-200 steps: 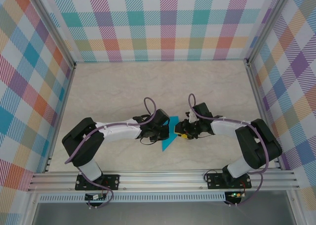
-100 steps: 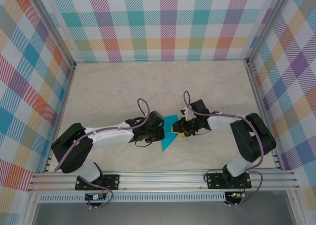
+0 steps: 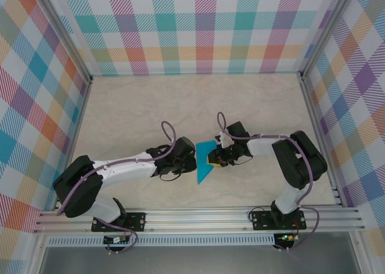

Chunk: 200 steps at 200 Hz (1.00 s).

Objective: Fold a paper plane with a square sheet of paper (pick it up from the middle)
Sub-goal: Fourth fold the wing at the center of the table.

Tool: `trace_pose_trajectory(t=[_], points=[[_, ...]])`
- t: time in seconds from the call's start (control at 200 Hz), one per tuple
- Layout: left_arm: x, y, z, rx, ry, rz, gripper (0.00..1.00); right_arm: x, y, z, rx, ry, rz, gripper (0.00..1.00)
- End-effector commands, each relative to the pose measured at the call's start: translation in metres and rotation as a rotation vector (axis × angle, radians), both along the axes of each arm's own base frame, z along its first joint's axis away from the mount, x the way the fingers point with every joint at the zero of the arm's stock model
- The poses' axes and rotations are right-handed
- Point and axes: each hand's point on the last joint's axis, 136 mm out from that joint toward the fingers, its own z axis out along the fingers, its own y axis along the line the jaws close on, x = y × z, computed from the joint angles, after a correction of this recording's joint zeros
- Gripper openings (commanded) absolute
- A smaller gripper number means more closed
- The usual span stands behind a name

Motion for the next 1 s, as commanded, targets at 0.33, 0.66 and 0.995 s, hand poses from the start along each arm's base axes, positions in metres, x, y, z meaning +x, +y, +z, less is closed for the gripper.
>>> trace_pose_trajectory(t=[0.33, 0.66, 0.995], points=[[-0.009, 0.007, 0.012, 0.02, -0.072, -0.114, 0.43, 0.001, 0.003, 0.014, 0.001, 0.046, -0.256, 0.06], [-0.021, -0.003, 0.015, 0.062, -0.126, -0.219, 0.47, -0.001, 0.018, 0.025, -0.02, 0.04, -0.326, 0.1], [-0.025, -0.016, 0.001, 0.194, -0.142, -0.262, 0.52, 0.016, 0.03, 0.037, -0.03, 0.016, -0.287, 0.1]])
